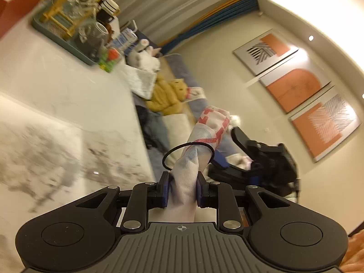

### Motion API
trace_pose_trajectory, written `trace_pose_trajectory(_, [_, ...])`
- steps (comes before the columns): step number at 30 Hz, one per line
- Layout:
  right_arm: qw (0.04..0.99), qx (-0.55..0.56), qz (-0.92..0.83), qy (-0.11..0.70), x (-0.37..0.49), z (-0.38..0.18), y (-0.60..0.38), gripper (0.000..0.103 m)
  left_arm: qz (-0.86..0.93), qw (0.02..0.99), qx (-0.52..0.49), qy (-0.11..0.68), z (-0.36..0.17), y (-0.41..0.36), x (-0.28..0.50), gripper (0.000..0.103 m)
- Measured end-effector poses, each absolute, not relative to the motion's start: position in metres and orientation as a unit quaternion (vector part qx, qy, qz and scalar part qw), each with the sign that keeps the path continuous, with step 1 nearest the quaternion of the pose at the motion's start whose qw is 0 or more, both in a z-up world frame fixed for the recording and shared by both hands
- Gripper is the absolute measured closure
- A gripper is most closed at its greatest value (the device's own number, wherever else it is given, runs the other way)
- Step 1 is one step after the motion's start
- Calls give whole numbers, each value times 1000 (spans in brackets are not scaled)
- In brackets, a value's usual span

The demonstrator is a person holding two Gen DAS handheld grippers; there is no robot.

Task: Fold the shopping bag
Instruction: 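Stretch the black band over the bag's end with the right gripper while the left holds it, then wrap the band around the rolled bag with the right gripper while the left gripper holds it up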

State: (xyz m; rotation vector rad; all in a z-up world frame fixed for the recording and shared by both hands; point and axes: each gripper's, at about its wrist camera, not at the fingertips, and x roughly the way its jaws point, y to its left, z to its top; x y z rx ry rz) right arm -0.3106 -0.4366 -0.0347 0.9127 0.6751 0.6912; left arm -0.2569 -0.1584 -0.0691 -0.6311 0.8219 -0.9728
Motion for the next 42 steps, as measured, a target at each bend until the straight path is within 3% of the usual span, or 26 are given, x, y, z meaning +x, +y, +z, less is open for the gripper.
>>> trace_pose_trajectory(5, [792, 416, 302, 328, -314, -44, -439, 55, -462, 762, -263, 370, -56, -159, -252, 80])
trace_pose_trajectory(8, [782, 440, 337, 286, -318, -40, -442, 47, -468, 725, -331, 381, -61, -156, -247, 80])
trace_pose_trajectory(10, [775, 446, 362, 262, -320, -37, -440, 46, -474, 698, -377, 383, -67, -156, -245, 80])
trace_pose_trajectory(13, [777, 437, 374, 255, -322, -35, -435, 53, -490, 680, -392, 380, -66, -161, -245, 80])
trace_pose_trajectory(14, [779, 433, 371, 261, -323, -35, -435, 68, -492, 677, -394, 379, -65, -162, -246, 80])
trace_pose_trajectory(15, [777, 434, 371, 266, -323, -37, -434, 72, -492, 678, -394, 378, -64, -163, -246, 80])
trace_pose_trajectory(20, [777, 402, 377, 304, -333, -38, -428, 73, -491, 687, -375, 381, -65, -168, -245, 80])
trace_pose_trajectory(24, [795, 394, 365, 283, -339, -28, -440, 71, -491, 693, -363, 383, -63, -170, -245, 80])
trace_pose_trajectory(26, [808, 401, 346, 259, -342, -24, -450, 55, -494, 689, -363, 386, -62, -170, -245, 80])
trace_pose_trajectory(30, [804, 419, 339, 251, -337, -28, -453, 62, -506, 674, -368, 392, -61, -174, -245, 80])
trace_pose_trajectory(33, [791, 413, 363, 270, -332, -35, -442, 73, -502, 676, -367, 396, -59, -175, -243, 80])
trace_pose_trajectory(40, [783, 393, 384, 291, -344, -30, -443, 70, -510, 653, -409, 382, -60, -163, -241, 80])
trace_pose_trajectory(42, [788, 401, 387, 262, -350, -22, -452, 58, -515, 642, -425, 377, -58, -161, -239, 80])
